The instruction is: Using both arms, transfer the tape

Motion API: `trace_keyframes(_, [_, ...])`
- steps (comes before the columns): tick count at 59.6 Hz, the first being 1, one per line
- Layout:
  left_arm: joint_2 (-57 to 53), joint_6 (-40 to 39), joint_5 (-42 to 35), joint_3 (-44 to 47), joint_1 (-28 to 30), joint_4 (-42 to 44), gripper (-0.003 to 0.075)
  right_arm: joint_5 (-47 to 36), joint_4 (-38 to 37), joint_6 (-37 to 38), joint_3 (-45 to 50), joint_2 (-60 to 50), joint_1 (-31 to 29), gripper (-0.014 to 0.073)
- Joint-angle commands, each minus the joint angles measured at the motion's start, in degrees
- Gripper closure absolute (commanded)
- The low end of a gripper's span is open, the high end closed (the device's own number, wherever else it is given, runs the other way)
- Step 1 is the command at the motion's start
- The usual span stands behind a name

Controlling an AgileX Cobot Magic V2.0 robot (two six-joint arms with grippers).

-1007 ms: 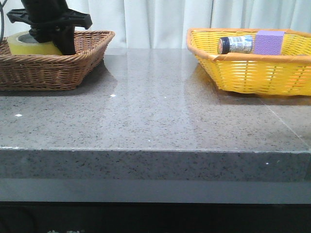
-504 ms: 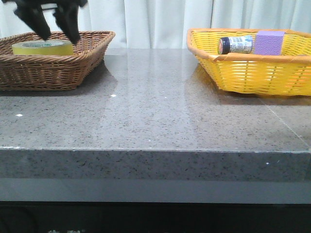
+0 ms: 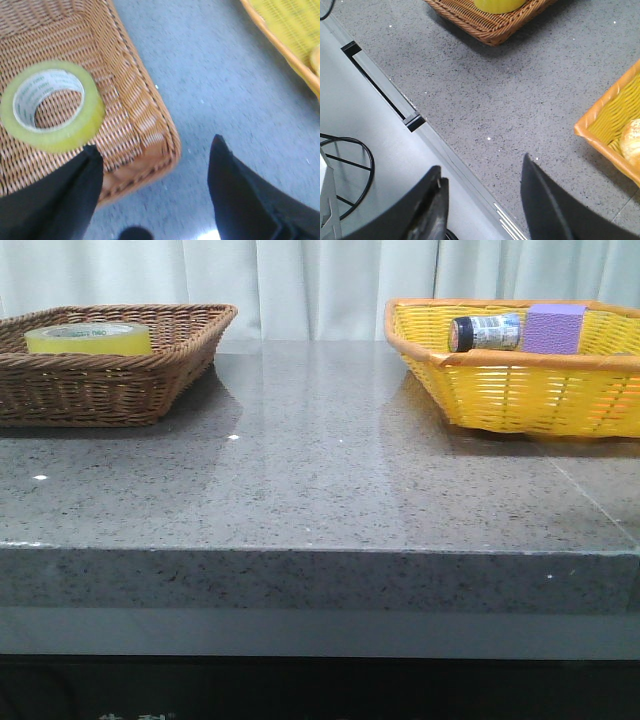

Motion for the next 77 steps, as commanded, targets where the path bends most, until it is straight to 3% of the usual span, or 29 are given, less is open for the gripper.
trace_keyframes(1, [-7.5, 0.0, -5.1, 4.2, -1.8, -0.5, 0.0281, -2.9, 1.7, -0.3, -1.2, -0.3, -0.2, 0.0221])
trace_keyframes(22, [-27.2, 0.0, -8.7, 22.9, -4.3, -1.1, 0.0281, -2.9, 1.9, -0.3, -1.2, -0.3, -0.2, 0.0221])
trace_keyframes(43, [-39.6, 0.0, -12.6, 33.9, -4.3, -1.4, 0.0281, -1.6, 1.9, -0.3, -1.2, -0.3, -0.2, 0.0221])
trace_keyframes(49, [-40.7, 0.0, -14.9, 35.4, -4.3, -1.5, 0.0283, -1.3, 1.9, -0.3, -1.2, -0.3, -0.2, 0.0259])
trace_keyframes(54, [-40.6, 0.0, -15.3, 35.5, -4.3, -1.5, 0.0342, -1.1, 1.9, -0.3, -1.2, -0.3, -0.2, 0.0354])
trace_keyframes(67, [-40.6, 0.0, -15.7, 35.5, -4.3, -1.5, 0.0678, -1.0, 1.9, -0.3, -1.2, -0.3, -0.2, 0.067])
trace_keyframes(70, [-40.6, 0.0, -15.8, 35.5, -4.3, -1.5, 0.0741, -1.0, 1.9, -0.3, -1.2, -0.3, -0.2, 0.0659])
trace_keyframes(77, [-40.6, 0.0, -15.4, 35.5, -4.3, -1.5, 0.074, -1.0, 1.9, -0.3, -1.2, -0.3, -0.2, 0.0663])
